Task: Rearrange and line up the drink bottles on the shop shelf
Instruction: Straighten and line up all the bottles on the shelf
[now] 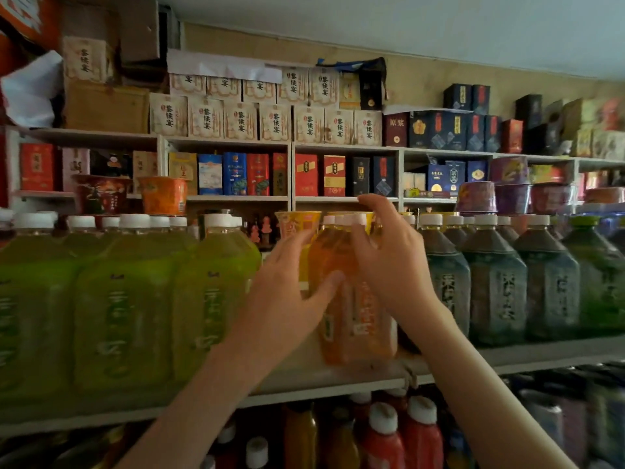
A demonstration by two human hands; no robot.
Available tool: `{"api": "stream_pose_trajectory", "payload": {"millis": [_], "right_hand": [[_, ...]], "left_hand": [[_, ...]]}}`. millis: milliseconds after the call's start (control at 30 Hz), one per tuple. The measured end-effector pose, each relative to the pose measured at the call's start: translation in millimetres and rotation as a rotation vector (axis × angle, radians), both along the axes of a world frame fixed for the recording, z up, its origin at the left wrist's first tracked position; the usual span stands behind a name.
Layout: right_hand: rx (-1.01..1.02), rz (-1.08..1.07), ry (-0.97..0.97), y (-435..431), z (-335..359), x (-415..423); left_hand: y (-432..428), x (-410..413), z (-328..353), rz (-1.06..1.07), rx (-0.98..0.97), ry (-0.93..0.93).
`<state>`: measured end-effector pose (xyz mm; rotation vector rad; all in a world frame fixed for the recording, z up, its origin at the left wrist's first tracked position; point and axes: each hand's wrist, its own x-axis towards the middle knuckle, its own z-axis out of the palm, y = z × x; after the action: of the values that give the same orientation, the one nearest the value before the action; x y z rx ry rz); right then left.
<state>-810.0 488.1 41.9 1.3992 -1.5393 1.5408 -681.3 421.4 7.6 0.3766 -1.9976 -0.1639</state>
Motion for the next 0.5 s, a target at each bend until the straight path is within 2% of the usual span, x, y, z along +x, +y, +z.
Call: {"api": "stream_pose_trajectory", "payload": {"millis": [100, 200, 367, 500], "right_hand": [[0.102, 0.059, -0.108, 11.9, -20.7, -31.8], [0.232, 0.21, -0.231, 10.6, -37.1, -47.6], [0.327, 0.431, -0.358, -0.3, -44.4, -56.1], [0.295, 0.563, -0.462, -9.8, -55.7, -53.1]], "left_hand": [[5.3, -39.3, -9.7, -0.16, 0.372, 0.026], [1.7, -63.2, -15.2, -0.223, 0.569, 0.058], [-4.2, -73.2, -22.1, -0.19, 0.677, 0.141], [-6.1, -71.6, -25.6, -0.158, 0.713, 0.146]]}}
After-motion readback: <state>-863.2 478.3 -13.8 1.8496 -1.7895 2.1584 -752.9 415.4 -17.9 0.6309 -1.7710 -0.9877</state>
